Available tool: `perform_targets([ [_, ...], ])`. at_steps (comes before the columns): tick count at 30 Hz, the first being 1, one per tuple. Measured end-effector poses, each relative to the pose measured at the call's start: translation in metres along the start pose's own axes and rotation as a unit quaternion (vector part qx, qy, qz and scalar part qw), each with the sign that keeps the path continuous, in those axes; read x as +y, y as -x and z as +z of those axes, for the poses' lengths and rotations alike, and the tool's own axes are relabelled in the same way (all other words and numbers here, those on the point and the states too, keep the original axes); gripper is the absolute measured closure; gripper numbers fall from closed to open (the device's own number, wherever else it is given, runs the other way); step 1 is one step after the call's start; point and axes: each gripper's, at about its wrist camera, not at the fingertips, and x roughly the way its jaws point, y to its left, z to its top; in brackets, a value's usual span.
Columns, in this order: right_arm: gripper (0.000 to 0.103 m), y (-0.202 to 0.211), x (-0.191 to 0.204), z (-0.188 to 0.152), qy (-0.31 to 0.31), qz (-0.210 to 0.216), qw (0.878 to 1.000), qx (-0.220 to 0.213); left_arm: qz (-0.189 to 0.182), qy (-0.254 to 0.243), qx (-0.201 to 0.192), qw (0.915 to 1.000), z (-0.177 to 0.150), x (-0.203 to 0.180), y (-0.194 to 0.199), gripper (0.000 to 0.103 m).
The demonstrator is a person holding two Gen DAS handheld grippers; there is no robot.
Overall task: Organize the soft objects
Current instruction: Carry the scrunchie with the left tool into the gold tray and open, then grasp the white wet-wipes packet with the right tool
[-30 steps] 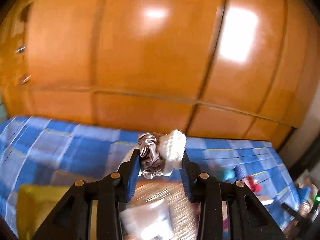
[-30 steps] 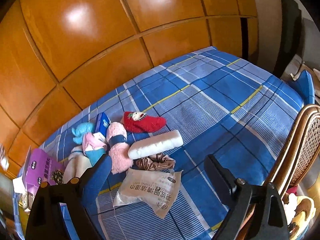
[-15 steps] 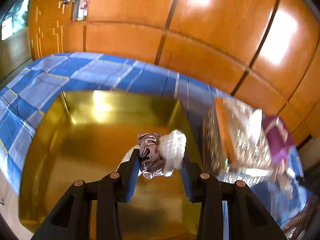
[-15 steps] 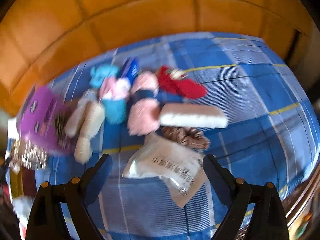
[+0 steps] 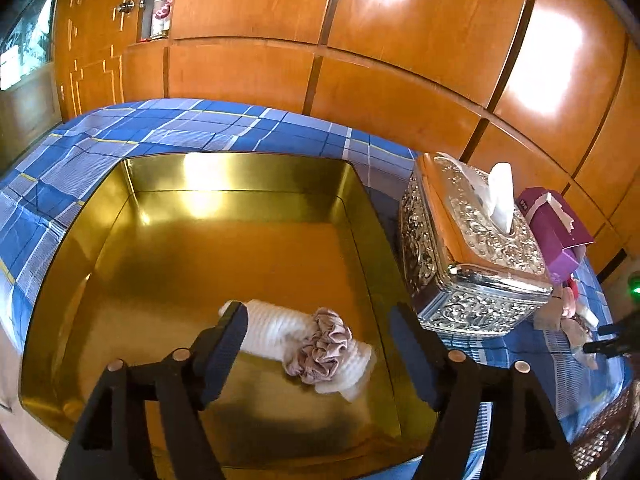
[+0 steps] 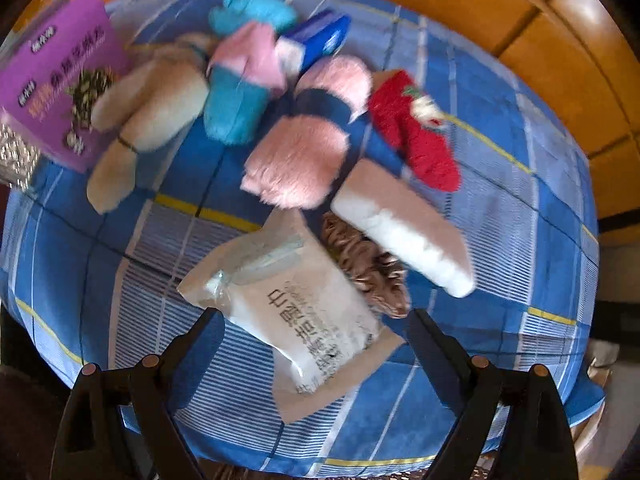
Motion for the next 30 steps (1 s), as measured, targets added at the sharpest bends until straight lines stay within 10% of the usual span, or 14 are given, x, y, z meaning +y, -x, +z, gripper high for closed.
perform_targets([
  [15, 0.053, -0.014, 0.025, -0.003, 0.007, -0.008, 1.000, 0.003, -0.016, -0.019, -0.013, 0.9996, -0.006, -0.015, 0.017, 0.027],
  [30, 0.060, 0.098, 0.048, 0.004, -0.052, 0.008, 0.988, -0.145, -0.006, -0.020, -0.018, 0.9996, -0.012, -0.004, 0.026, 0.027],
])
